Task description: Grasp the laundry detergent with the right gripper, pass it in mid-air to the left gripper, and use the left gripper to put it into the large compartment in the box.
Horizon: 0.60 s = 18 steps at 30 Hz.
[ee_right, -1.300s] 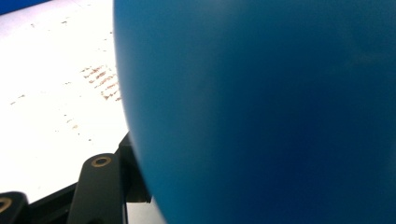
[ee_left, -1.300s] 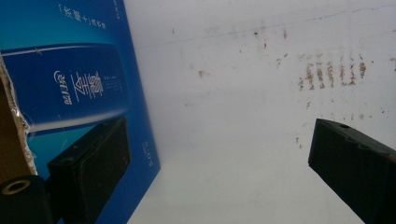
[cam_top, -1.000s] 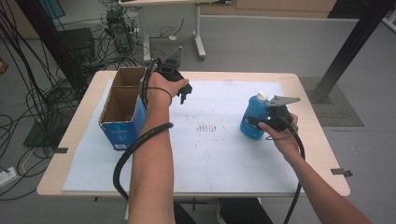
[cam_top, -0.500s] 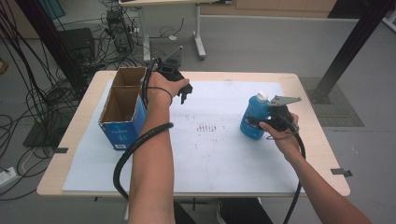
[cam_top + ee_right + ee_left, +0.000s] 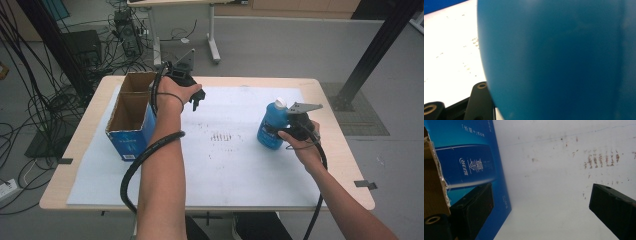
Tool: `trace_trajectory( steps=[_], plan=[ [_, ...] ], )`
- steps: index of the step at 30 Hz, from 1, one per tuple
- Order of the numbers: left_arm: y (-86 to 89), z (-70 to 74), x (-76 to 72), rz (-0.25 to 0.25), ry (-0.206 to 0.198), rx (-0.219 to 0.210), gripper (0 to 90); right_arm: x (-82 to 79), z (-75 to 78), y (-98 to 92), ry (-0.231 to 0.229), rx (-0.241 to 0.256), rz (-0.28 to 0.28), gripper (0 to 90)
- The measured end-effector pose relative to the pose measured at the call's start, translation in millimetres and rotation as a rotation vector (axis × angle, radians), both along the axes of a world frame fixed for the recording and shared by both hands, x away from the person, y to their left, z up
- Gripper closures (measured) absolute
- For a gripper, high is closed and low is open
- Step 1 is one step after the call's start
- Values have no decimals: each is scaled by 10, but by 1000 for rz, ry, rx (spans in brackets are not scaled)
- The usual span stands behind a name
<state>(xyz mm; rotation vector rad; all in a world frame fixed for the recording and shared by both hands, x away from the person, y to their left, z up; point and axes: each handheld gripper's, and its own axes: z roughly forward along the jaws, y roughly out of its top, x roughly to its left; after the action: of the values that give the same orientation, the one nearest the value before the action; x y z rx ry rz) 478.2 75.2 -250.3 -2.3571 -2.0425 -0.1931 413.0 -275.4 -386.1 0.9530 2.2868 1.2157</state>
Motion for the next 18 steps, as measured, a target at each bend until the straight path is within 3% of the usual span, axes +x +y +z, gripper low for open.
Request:
trace_trajectory(
  steps=[18],
  plan=[
    [15,18,0,-4,-5,-2,63,3,-1,-2,1,2,2,418]
  ],
)
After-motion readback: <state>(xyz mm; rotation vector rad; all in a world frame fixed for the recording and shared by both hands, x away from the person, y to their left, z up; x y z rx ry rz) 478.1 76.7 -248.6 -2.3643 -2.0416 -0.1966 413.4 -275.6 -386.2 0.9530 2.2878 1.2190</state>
